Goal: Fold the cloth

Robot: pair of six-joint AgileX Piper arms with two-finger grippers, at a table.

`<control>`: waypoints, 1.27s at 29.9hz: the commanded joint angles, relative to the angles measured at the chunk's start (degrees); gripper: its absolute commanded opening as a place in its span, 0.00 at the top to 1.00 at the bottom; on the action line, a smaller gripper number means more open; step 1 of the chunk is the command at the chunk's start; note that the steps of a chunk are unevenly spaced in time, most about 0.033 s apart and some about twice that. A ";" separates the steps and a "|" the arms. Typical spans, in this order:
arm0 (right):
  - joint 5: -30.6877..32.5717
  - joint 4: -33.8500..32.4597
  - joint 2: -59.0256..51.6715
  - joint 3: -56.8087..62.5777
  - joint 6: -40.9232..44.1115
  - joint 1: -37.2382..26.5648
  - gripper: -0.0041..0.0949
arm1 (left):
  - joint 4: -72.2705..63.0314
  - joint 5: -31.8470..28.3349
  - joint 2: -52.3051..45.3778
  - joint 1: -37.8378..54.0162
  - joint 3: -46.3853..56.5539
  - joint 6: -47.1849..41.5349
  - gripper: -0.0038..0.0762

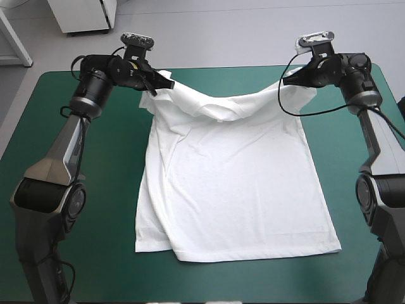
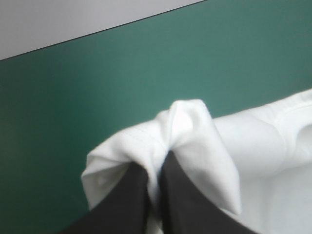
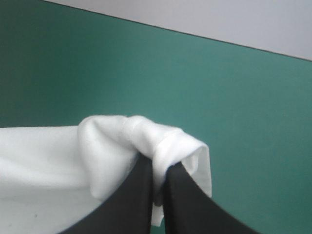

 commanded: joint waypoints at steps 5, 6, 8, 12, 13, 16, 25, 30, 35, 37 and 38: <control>-3.24 10.74 5.12 -2.05 -7.01 -2.90 0.97 | -0.71 -8.86 3.18 0.94 -1.57 1.20 0.96; -2.49 12.41 6.02 -2.05 -7.29 -2.90 0.97 | -0.71 -8.75 3.88 0.94 -1.57 1.34 0.96; -0.77 14.18 7.43 -2.05 -9.36 -2.90 0.96 | -0.71 -8.54 5.01 0.94 -1.57 1.49 0.96; -0.45 15.99 9.17 -2.08 -10.08 -3.02 0.80 | -0.58 -8.54 6.18 0.94 -1.57 2.24 0.93; -0.45 16.41 9.23 -2.18 -10.32 -3.02 0.73 | -0.48 -8.54 6.46 0.94 -1.57 2.85 0.90; -0.66 16.64 9.26 -2.18 -9.79 -3.51 0.52 | -0.02 -8.82 6.52 0.94 -1.57 3.12 0.73; 3.97 20.83 4.40 -2.30 -10.21 -7.20 0.38 | -2.68 -1.57 6.29 2.70 -8.53 2.50 0.42; 9.83 21.30 -3.42 -2.05 -11.12 -9.36 0.39 | -1.16 6.38 2.95 2.74 -9.76 1.37 0.42; 18.59 20.32 -12.80 0.58 -8.93 -9.57 0.39 | -0.76 22.69 -1.79 2.74 -8.80 -5.30 0.42; 21.05 20.15 -16.91 3.64 -8.08 -9.19 0.39 | -2.87 22.49 -5.08 2.63 -6.13 -7.26 0.42; 22.11 19.23 -19.45 5.86 -7.46 -8.90 0.39 | -4.03 22.49 -7.16 2.40 -4.47 -7.26 0.42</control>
